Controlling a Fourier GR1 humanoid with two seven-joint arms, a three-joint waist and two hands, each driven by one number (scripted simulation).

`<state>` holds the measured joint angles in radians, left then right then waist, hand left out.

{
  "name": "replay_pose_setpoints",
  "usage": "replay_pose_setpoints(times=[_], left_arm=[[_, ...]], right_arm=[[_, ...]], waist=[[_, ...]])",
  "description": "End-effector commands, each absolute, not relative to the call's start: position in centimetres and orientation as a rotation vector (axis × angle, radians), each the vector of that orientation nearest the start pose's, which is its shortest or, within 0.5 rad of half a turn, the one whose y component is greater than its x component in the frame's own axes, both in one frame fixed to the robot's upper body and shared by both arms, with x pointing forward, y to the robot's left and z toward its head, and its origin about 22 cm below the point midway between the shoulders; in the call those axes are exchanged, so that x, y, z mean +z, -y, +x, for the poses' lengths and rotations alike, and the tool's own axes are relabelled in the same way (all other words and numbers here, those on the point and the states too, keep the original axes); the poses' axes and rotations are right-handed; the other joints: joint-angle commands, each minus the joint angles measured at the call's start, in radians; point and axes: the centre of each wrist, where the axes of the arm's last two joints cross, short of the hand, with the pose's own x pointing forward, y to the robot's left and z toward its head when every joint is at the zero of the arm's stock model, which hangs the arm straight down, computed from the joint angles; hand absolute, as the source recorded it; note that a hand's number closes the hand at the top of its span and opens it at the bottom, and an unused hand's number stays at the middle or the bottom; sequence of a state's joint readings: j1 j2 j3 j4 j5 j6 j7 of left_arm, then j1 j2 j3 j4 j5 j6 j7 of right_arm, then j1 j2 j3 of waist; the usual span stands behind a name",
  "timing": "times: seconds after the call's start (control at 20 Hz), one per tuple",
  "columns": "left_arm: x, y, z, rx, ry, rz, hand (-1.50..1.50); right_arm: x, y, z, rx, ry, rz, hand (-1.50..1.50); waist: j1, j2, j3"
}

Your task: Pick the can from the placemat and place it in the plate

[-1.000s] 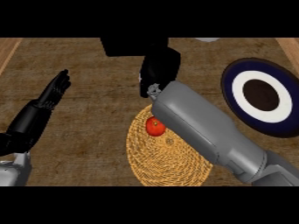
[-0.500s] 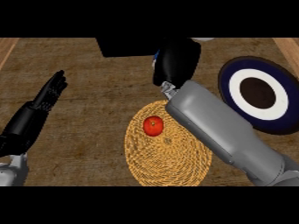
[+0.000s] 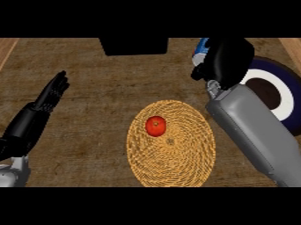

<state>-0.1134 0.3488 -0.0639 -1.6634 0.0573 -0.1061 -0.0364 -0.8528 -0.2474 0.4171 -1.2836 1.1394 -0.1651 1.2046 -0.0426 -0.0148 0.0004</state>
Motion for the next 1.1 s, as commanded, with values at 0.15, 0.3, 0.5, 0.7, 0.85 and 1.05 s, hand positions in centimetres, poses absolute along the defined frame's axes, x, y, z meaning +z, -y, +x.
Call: replay_pose_setpoints(times=[0.15,0.3,0.5,0.7,0.85,1.05], left_arm=[[8.5,-28.0,28.0,-0.431,1.770,0.045,0.00],[7.6,-26.7,26.6,-0.456,1.761,0.034,0.00],[7.3,-27.1,27.1,-0.466,1.781,0.027,0.00],[6.8,-27.1,27.1,-0.455,1.769,0.033,0.00],[5.9,-26.5,27.7,-0.440,1.778,0.006,0.00],[8.2,-26.2,28.4,-0.459,1.790,0.026,0.00]], right_arm=[[15.1,17.1,35.5,0.099,1.121,-1.523,1.50],[13.1,20.3,36.1,0.041,1.082,-1.567,1.50],[12.6,25.1,36.0,0.015,1.084,-1.596,1.50],[11.4,27.9,36.9,0.117,0.947,-1.606,1.50],[8.0,29.1,36.9,0.014,0.916,-1.458,1.50],[5.6,34.0,36.4,-0.015,0.790,-1.345,-1.50]], waist=[[0.014,0.012,0.000],[0.038,0.015,0.001],[0.038,0.016,0.000],[0.044,0.016,0.000],[0.046,0.020,0.000],[0.050,0.022,0.001]])
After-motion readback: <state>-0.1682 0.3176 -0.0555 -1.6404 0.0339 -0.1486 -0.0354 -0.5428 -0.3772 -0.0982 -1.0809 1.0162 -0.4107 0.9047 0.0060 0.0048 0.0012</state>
